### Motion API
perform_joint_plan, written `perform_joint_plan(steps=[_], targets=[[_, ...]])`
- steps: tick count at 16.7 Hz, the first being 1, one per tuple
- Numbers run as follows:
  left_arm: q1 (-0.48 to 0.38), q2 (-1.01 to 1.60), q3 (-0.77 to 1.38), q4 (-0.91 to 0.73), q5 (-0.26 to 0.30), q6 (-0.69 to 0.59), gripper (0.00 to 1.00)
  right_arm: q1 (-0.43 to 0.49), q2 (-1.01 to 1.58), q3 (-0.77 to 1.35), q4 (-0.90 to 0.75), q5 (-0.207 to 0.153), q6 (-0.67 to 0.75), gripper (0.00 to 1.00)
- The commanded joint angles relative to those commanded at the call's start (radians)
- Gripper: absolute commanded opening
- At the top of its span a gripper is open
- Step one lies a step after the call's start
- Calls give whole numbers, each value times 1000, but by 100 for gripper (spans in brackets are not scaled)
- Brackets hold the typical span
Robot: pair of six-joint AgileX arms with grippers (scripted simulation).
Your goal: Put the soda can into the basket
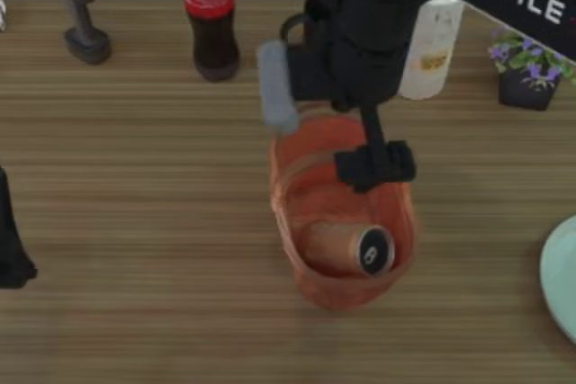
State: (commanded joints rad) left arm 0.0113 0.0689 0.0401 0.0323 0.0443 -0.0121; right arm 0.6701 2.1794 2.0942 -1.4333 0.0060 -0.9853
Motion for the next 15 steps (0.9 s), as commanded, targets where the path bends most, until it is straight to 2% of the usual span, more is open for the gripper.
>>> perform_joint_plan(steps=[3, 9, 15], targets=[[8, -68, -39, -32, -43, 12, 100, 22, 64, 58, -44, -1, -31, 100], [9, -69, -40, -32, -44, 12, 100, 19, 65, 55, -40, -1, -32, 100], [9, -69, -40, -32, -44, 12, 100, 23, 54, -38, 42, -2, -31, 100]])
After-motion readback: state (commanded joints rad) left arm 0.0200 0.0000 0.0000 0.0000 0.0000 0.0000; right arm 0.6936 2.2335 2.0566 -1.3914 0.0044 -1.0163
